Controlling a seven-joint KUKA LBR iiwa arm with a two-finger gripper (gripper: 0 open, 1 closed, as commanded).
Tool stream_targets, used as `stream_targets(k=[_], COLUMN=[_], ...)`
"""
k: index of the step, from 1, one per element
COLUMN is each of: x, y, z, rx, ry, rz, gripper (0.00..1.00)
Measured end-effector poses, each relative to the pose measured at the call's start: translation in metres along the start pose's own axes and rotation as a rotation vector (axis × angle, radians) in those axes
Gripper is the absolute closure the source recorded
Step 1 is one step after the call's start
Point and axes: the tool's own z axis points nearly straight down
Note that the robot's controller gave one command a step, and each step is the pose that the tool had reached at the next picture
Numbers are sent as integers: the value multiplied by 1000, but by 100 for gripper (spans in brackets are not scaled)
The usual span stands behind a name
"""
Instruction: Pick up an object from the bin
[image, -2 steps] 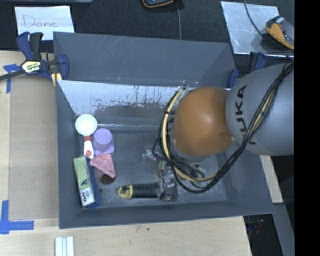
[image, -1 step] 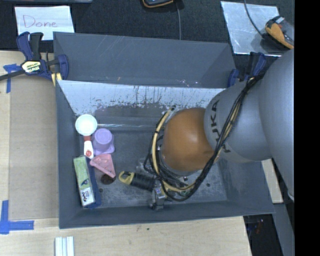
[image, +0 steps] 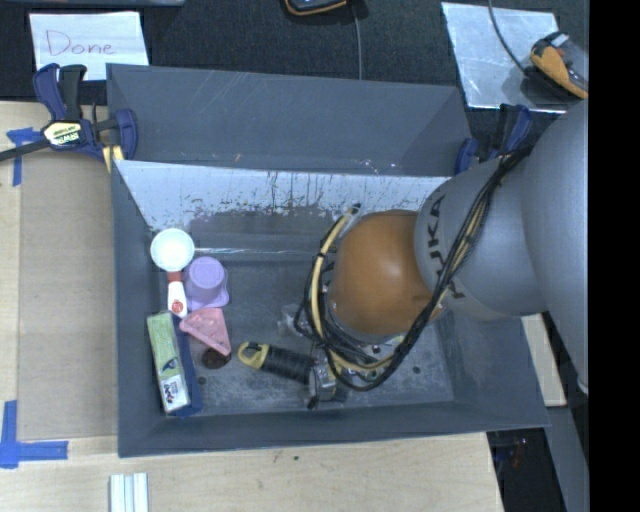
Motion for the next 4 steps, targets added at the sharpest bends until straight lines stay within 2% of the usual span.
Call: stream_targets(k=[1, 2, 3, 4], x=[-14, -14, -12, -13], y=[-51, -51, -50, -50], z=[-1, -1, -13, -41], rx=[-2, -2, -5, -4], ry=[5, 6, 13, 10], rz=[-400, -400, -399, -399], gripper=[100, 100, 100, 100])
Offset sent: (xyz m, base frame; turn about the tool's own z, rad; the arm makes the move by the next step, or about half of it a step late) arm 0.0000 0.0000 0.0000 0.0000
